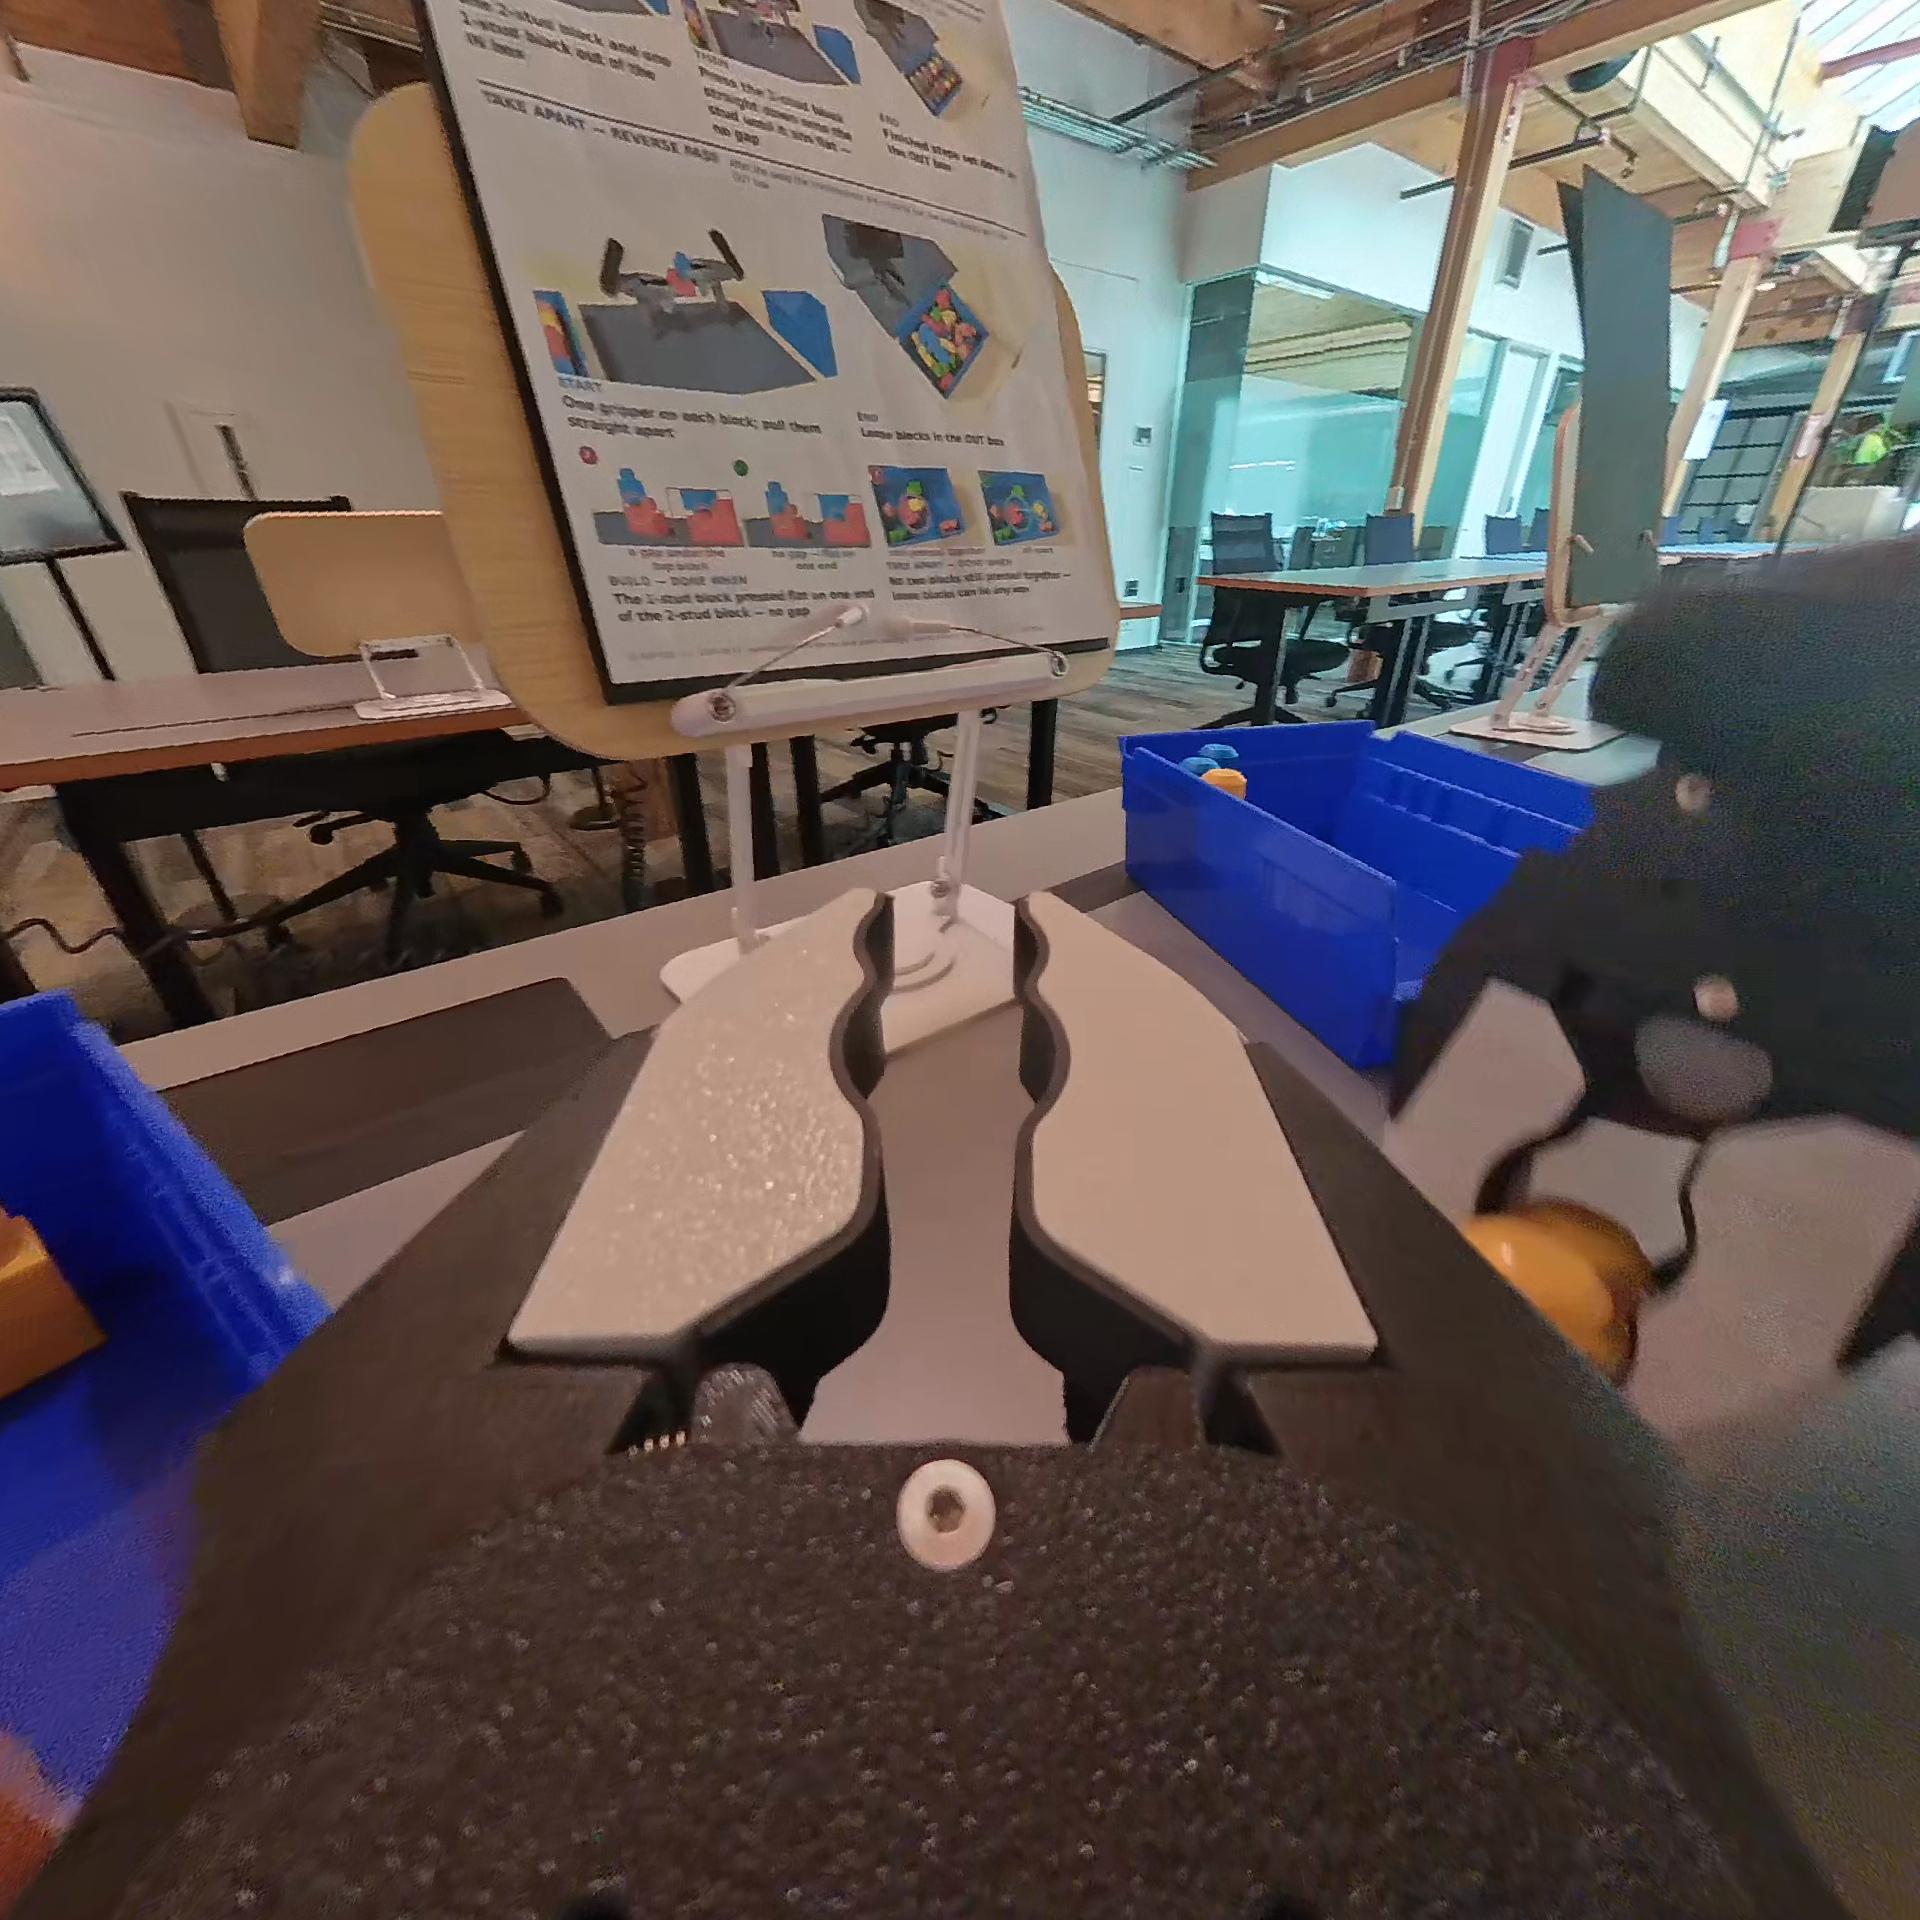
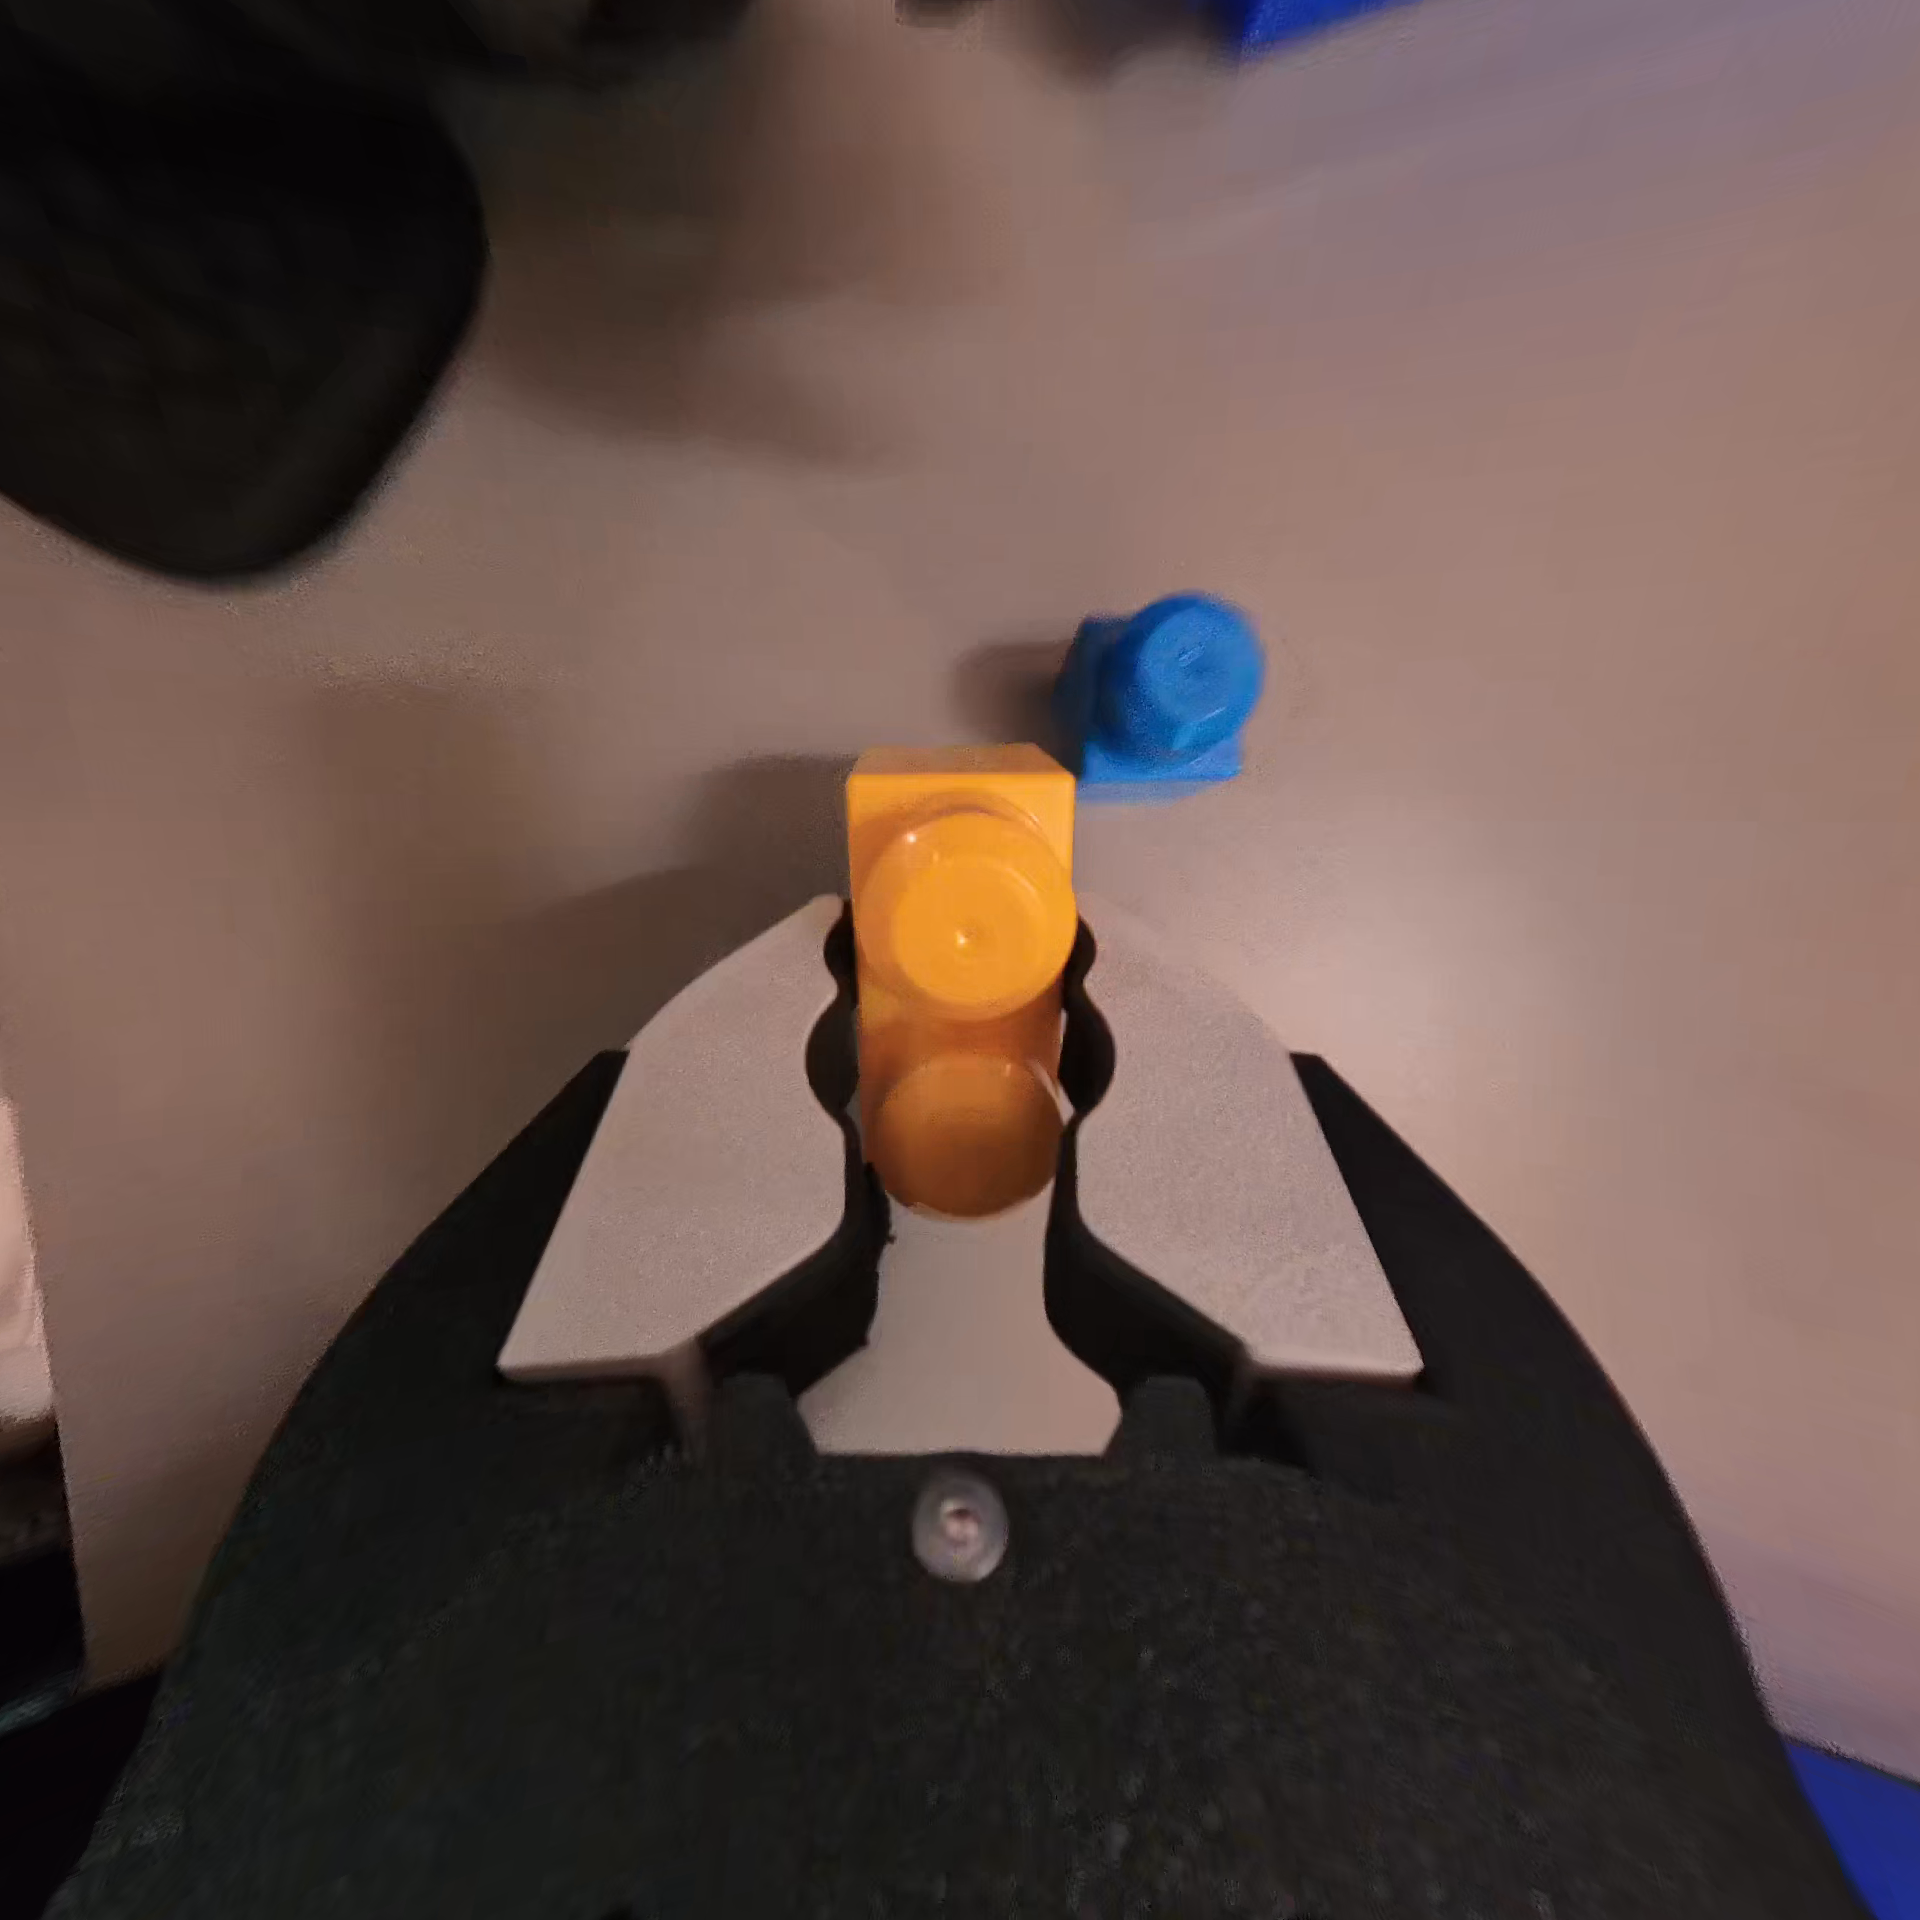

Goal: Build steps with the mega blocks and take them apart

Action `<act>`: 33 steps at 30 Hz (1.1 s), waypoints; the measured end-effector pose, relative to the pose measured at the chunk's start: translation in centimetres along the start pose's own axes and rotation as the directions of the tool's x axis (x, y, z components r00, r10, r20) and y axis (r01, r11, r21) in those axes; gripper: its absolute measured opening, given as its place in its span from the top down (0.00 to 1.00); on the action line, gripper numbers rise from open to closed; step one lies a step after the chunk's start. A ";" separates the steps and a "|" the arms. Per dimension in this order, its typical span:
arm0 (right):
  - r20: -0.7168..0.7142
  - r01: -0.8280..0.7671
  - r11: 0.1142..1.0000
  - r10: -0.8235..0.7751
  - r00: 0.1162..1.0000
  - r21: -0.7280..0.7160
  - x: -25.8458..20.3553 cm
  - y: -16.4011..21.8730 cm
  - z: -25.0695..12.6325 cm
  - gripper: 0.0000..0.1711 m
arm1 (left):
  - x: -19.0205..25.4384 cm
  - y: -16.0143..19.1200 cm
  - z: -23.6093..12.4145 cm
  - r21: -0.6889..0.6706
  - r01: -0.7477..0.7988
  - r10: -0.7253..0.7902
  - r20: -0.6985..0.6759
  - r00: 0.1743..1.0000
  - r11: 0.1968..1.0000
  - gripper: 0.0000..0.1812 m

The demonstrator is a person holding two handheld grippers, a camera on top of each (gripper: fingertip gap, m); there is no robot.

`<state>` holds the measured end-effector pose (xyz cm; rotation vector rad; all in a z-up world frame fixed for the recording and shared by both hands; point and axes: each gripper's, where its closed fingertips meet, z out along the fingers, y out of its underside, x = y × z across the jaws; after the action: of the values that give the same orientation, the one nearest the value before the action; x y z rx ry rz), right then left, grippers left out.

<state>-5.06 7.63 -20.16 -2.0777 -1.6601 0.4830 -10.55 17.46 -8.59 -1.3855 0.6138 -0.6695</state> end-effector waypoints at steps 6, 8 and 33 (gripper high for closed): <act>0.027 -0.039 0.731 0.028 0.999 0.681 1.6 -5.4 -10.7 0.79 | 4.0 -0.2 0.2 -0.028 0.080 -0.084 -0.212 0.974 0.996 0.89; 0.065 -0.076 0.573 0.040 0.997 0.816 1.9 -5.6 -13.9 0.79 | 5.6 -0.4 0.2 -0.034 0.106 -0.111 -0.293 0.950 0.994 0.89; 0.201 -0.189 0.316 -0.006 0.980 0.930 0.4 -5.4 -13.9 0.79 | 14.0 0.8 -0.7 -0.157 0.156 -0.220 -0.606 0.764 0.975 0.78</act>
<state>-2.15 7.39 -5.50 -1.1785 -0.8462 1.3356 -1.59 6.75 -9.49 -1.3153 1.0491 -1.3052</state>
